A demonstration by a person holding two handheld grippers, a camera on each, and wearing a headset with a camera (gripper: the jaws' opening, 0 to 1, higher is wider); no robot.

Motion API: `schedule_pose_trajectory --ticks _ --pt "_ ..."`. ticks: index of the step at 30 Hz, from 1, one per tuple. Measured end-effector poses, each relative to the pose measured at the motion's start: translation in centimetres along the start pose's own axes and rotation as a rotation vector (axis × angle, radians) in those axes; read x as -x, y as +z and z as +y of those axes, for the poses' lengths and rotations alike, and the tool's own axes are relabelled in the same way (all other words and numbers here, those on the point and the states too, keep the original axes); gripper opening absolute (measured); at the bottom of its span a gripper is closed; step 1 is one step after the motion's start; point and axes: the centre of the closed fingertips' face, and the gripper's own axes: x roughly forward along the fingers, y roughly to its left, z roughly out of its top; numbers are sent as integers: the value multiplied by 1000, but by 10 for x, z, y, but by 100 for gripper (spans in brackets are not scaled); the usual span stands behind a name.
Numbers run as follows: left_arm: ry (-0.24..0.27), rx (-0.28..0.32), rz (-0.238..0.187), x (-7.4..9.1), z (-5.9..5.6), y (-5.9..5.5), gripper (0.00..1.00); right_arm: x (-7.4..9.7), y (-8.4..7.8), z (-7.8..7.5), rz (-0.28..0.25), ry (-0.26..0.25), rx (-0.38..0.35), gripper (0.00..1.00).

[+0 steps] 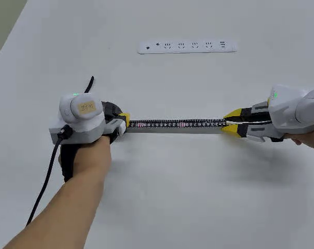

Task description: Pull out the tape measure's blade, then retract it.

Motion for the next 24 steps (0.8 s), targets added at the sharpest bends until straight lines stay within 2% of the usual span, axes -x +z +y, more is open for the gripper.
schedule_pose_trajectory --ticks 24 --pt "-17 8 12 1 0 -1 61 -13 10 6 -16 14 -2 11"
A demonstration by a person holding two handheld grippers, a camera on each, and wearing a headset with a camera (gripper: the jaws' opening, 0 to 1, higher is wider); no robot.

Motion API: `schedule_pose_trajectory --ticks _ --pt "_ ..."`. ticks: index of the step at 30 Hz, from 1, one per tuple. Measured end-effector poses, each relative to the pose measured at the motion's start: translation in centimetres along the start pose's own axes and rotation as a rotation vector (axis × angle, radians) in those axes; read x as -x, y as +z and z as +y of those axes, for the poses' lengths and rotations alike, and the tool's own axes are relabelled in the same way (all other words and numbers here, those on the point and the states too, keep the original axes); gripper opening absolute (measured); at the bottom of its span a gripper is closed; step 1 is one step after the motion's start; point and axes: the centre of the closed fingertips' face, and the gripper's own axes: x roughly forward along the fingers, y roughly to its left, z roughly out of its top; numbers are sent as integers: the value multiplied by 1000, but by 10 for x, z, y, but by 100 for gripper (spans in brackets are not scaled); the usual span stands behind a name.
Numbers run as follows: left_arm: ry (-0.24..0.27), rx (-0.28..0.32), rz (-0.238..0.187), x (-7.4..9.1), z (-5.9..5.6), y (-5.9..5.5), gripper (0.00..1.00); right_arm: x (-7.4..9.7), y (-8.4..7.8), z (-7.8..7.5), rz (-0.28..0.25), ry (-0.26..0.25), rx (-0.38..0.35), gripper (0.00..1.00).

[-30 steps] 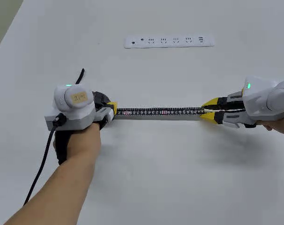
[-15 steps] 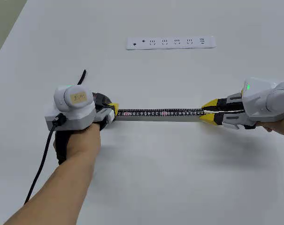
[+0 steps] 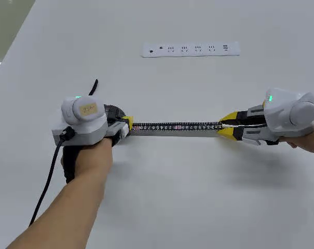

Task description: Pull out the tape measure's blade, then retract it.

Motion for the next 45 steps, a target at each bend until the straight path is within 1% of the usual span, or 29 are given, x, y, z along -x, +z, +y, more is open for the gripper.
schedule_pose_trajectory --ticks 13,25,45 --pt "-3 1 5 1 0 0 61 -5 4 3 -8 5 -4 11" --pt "-6 5 7 1 0 -1 61 -15 13 7 -22 15 -8 11" --pt "-9 12 11 0 2 0 61 -23 20 10 -30 15 -11 11"
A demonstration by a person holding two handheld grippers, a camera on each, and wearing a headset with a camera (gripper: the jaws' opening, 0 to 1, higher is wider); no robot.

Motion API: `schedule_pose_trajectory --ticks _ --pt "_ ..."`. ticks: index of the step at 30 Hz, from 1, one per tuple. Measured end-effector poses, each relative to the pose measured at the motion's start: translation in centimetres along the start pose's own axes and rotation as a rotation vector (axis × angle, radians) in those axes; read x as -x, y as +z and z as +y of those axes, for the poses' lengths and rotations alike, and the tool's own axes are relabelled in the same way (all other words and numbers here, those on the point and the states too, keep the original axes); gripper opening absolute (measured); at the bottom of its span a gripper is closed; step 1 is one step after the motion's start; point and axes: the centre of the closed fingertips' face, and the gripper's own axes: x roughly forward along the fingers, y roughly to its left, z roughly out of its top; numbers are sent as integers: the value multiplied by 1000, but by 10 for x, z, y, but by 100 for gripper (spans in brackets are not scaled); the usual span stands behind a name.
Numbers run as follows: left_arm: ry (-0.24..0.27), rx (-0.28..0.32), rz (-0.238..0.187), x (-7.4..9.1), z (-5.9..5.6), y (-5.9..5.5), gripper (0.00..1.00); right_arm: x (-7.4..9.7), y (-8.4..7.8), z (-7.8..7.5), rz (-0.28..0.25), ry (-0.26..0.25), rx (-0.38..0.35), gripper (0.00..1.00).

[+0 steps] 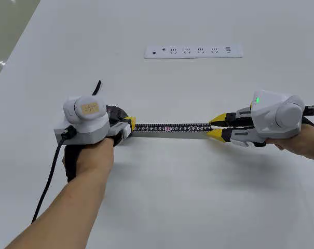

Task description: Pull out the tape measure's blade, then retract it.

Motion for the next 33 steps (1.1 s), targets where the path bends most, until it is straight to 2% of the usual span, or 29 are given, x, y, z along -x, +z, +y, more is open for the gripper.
schedule_pose_trajectory --ticks 14,33 --pt "-1 2 3 -1 0 0 61 -5 3 2 -2 -1 -2 11" --pt "-4 3 4 0 -1 0 61 -27 18 11 -23 8 -2 11"
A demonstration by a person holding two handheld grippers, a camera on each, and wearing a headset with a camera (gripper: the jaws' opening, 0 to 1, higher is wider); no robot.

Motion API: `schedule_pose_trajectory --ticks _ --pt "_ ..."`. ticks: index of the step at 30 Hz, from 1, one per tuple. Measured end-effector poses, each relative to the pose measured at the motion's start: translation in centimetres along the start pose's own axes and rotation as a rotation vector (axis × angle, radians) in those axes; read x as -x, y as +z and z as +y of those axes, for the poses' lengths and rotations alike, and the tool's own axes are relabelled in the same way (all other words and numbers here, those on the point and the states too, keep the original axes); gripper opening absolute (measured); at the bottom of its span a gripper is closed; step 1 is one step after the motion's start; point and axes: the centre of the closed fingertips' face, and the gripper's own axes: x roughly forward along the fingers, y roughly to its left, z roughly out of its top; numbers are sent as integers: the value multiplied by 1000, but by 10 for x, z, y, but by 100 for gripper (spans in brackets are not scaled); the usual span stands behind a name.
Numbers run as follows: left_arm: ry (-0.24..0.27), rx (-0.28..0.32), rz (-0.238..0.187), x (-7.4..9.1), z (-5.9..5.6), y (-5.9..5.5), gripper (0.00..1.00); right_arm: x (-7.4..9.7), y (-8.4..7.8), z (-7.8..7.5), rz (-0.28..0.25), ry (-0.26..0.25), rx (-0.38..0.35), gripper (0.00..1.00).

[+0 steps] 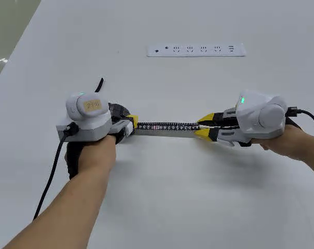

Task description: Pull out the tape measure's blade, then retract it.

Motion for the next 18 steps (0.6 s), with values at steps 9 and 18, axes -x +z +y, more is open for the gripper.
schedule_pose_trajectory --ticks 9,18 --pt "-1 2 0 1 0 0 61 -12 8 4 -15 7 -8 11" --pt "-3 4 2 1 1 0 61 -22 14 8 -25 10 -10 11"
